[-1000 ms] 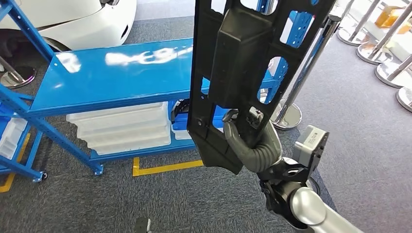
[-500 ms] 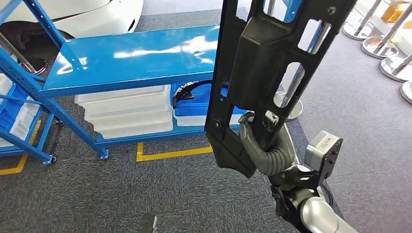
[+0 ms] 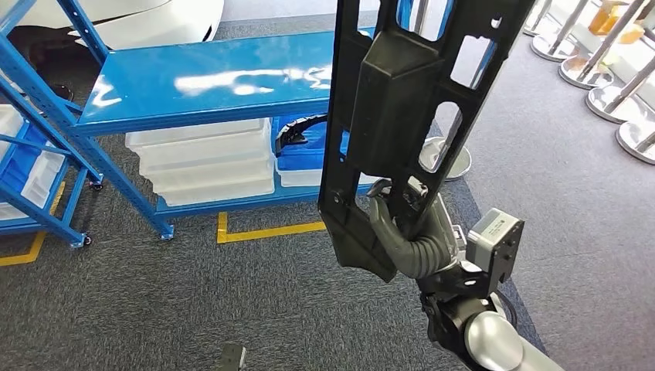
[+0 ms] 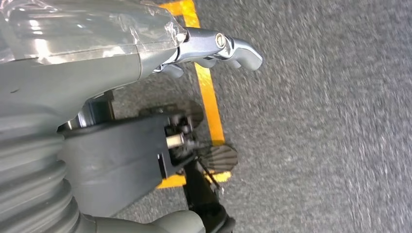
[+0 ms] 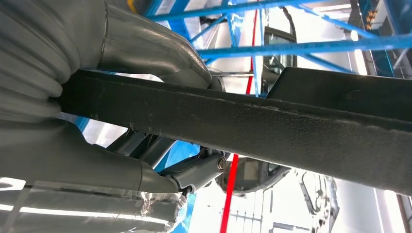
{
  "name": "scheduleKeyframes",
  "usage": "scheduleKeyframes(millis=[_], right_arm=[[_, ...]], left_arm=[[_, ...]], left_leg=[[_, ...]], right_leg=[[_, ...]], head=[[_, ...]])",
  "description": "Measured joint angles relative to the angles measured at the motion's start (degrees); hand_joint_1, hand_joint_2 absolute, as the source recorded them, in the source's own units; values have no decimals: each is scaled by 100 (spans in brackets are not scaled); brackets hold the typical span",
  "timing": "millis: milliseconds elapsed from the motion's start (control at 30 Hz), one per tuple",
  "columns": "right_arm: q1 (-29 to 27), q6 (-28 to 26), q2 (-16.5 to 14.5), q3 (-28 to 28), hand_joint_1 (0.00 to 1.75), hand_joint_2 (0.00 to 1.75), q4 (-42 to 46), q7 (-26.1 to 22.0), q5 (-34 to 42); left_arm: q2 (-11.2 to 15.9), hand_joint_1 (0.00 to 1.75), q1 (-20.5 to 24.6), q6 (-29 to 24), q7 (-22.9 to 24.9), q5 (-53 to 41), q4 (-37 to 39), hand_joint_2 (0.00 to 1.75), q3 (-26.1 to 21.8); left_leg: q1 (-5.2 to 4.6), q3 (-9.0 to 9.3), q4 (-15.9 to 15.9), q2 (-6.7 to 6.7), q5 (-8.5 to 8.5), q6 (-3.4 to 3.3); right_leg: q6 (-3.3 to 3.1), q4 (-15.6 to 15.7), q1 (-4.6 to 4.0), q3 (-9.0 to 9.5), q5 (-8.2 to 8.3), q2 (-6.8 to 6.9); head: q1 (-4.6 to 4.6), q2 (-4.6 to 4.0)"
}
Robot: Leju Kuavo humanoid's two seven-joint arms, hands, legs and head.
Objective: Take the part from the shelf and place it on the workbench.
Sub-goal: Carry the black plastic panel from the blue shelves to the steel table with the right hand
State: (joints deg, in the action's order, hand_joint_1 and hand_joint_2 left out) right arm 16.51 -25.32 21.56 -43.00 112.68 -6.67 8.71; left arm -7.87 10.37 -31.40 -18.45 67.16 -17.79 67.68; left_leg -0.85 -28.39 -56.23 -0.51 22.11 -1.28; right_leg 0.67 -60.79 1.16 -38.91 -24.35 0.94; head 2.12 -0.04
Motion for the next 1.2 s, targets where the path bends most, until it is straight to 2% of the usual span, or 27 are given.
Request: scheduleKeyframes(millis=[100, 133, 167, 200, 233, 300, 333, 367, 433, 500, 533, 600, 633, 667, 700, 733, 800, 833, 867, 933, 967, 1000, 1033, 1067, 1133, 1167, 1200], right_arm=[[-60, -29, 8, 25, 175, 175, 5, 46, -57], [-80, -37, 10, 26, 175, 175, 5, 60, -69], [-95, -43, 10, 27, 175, 175, 5, 75, -81], [-105, -50, 10, 30, 175, 175, 6, 89, -95], [-111, -55, 11, 34, 175, 175, 10, 101, -109], [-126, -60, 12, 46, 175, 175, 34, 116, -137], [-144, -61, 13, 51, 175, 175, 52, 119, -147], [-164, -61, 15, 55, 175, 175, 68, 122, -151], [-195, -61, 22, 60, 175, 175, 90, 124, -155], [-199, -61, 25, 63, 175, 175, 113, 124, -156], [-200, -61, 25, 65, 175, 175, 126, 124, -157], [-211, -61, 25, 69, 175, 175, 142, 124, -170], [-219, -61, 25, 69, 175, 175, 143, 127, -184], [-226, -63, 25, 69, 175, 175, 144, 133, -207], [-230, -70, 25, 69, 175, 175, 145, 141, -236], [-233, -79, 25, 69, 175, 175, 151, 155, -268], [-240, -100, 26, 69, 175, 175, 172, 182, -329], [-248, -105, 27, 70, 175, 175, 182, 194, -353], [-260, -109, 27, 71, 175, 175, 190, 202, -371], [-283, -111, 28, 73, 175, 175, 201, 212, -391], [-292, -111, 29, 77, 175, 175, 209, 214, -394], [-299, -111, 31, 82, 175, 175, 220, 214, -399], [-309, -111, 33, 92, 175, 175, 230, 214, -404], [-327, -110, 35, 103, 175, 175, 235, 214, -410], [-378, -110, 38, 119, 175, 175, 239, 217, -425], [-399, -109, 38, 123, 175, 175, 239, 220, -429], [-412, -110, 38, 128, 175, 175, 239, 221, -434]], left_arm=[[0, 0, -5, 8, 30, -31, 0, 175, 20], [0, 0, -7, 12, 42, -38, 0, 175, 32], [0, 0, -8, 15, 53, -41, 0, 175, 46], [0, 0, -7, 17, 64, -43, 0, 175, 61], [-1, 0, -5, 19, 74, -45, 0, 175, 73], [-2, 0, 5, 22, 87, -51, 0, 175, 95], [-2, 0, 10, 25, 91, -55, 0, 175, 104], [-2, 0, 11, 27, 94, -58, 0, 175, 112], [-2, 0, 10, 32, 96, -63, 0, 175, 124], [-1, 0, 13, 33, 96, -65, 1, 175, 128], [0, 0, 15, 33, 96, -66, 2, 175, 130], [0, 0, 14, 37, 96, -67, 2, 175, 133], [0, 0, 12, 41, 96, -71, 2, 175, 134], [0, 0, 10, 45, 96, -79, 2, 175, 134], [0, 0, 8, 50, 96, -91, 2, 175, 134], [0, 0, 8, 55, 96, -107, 2, 175, 134], [0, 0, 11, 64, 96, -142, 2, 175, 135], [0, 0, 11, 70, 96, -159, 2, 175, 136], [0, 0, 8, 75, 96, -171, 2, 175, 137], [0, 0, 2, 83, 96, -183, 3, 175, 139], [-1, 0, 1, 83, 97, -187, 3, 175, 139], [-1, 0, 2, 83, 99, -193, 4, 175, 139], [-2, 0, 4, 85, 104, -204, 4, 175, 139], [-2, 0, 6, 91, 110, -216, 4, 175, 140], [-2, 0, 6, 103, 125, -234, 4, 175, 142], [-2, 0, 4, 108, 128, -239, 4, 175, 143], [-2, 0, 3, 110, 136, -245, 4, 175, 144]], left_leg=[[-11, -152, -1, 69, -139, -49], [-17, -205, -17, 99, -170, -48], [-21, -256, -40, 133, -193, -42], [-21, -289, -72, 171, -208, -33], [-19, -319, -111, 211, -214, -24], [-18, -397, -211, 287, -214, 8], [-12, -449, -256, 327, -219, 33], [-1, -497, -285, 366, -228, 64], [19, -546, -318, 441, -240, 128], [16, -640, -542, 364, -94, 197], [22, -752, -805, 285, 59, 231], [69, -1093, -1540, 162, 403, 292], [95, -1224, -1816, 137, 488, 312], [120, -1273, -1917, 117, 474, 328], [140, -1213, -1791, 91, 354, 338], [155, -1050, -1461, 40, 159, 341], [141, -695, -679, -205, -159, 323], [119, -600, -437, -297, -232, 296], [92, -580, -333, -347, -245, 265], [66, -604, -299, -238, -274, 183], [67, -601, -272, -178, -299, 140], [72, -595, -245, -116, -324, 97], [80, -585, -223, -55, -346, 59], [76, -588, -219, 6, -357, 35], [59, -596, -225, 144, -367, 9], [50, -597, -231, 219, -368, 5], [44, -597, -241, 295, -368, 4]], right_leg=[[18, -1025, -2, -364, -686, -59], [23, -1281, -2, -418, -806, -63], [25, -1349, -2, -375, -821, -68], [21, -1179, -2, -217, -731, -80], [12, -835, -1, 25, -583, -119], [-35, -132, 4, 449, -411, -307], [-58, 59, 0, 542, -394, -378], [-82, 123, -11, 557, -420, -411], [-126, 153, -16, 546, -398, -314], [-183, 202, 3, 566, -371, -189], [-204, 220, 8, 576, -363, -125], [-221, 223, -8, 575, -365, -1], [-223, 222, -13, 574, -367, 61], [-223, 221, -15, 574, -369, 125], [-221, 220, -15, 578, -370, 183], [-215, 219, -14, 585, -374, 239], [-185, 211, -28, 595, -388, 330], [-161, 209, -39, 596, -391, 373], [-133, 210, -50, 595, -392, 417], [-67, 218, -45, 602, -400, 516], [-37, 183, -29, 599, -439, 488], [-17, 69, -13, 558, -527, 395], [-7, -172, 1, 456, -677, 257], [-10, -519, 7, 301, -857, 102], [-14, -1263, 2, -65, -1145, -46], [-17, -1430, 0, -160, -1147, -68], [-22, -1382, 0, -156, -1041, -83]], head=[[-108, 1], [-136, 1], [-158, 1], [-180, 1], [-202, 1], [-234, 0], [-236, 1], [-235, 1], [-235, 1], [-200, 1], [-168, 1], [-102, 1], [-82, 1], [-57, 1], [-32, 1], [-6, 1], [44, 1], [51, 0], [44, 0], [7, 0], [-9, 0], [-26, 1], [-55, 1], [-95, 1], [-178, 2], [-207, 1], [-228, 1]])
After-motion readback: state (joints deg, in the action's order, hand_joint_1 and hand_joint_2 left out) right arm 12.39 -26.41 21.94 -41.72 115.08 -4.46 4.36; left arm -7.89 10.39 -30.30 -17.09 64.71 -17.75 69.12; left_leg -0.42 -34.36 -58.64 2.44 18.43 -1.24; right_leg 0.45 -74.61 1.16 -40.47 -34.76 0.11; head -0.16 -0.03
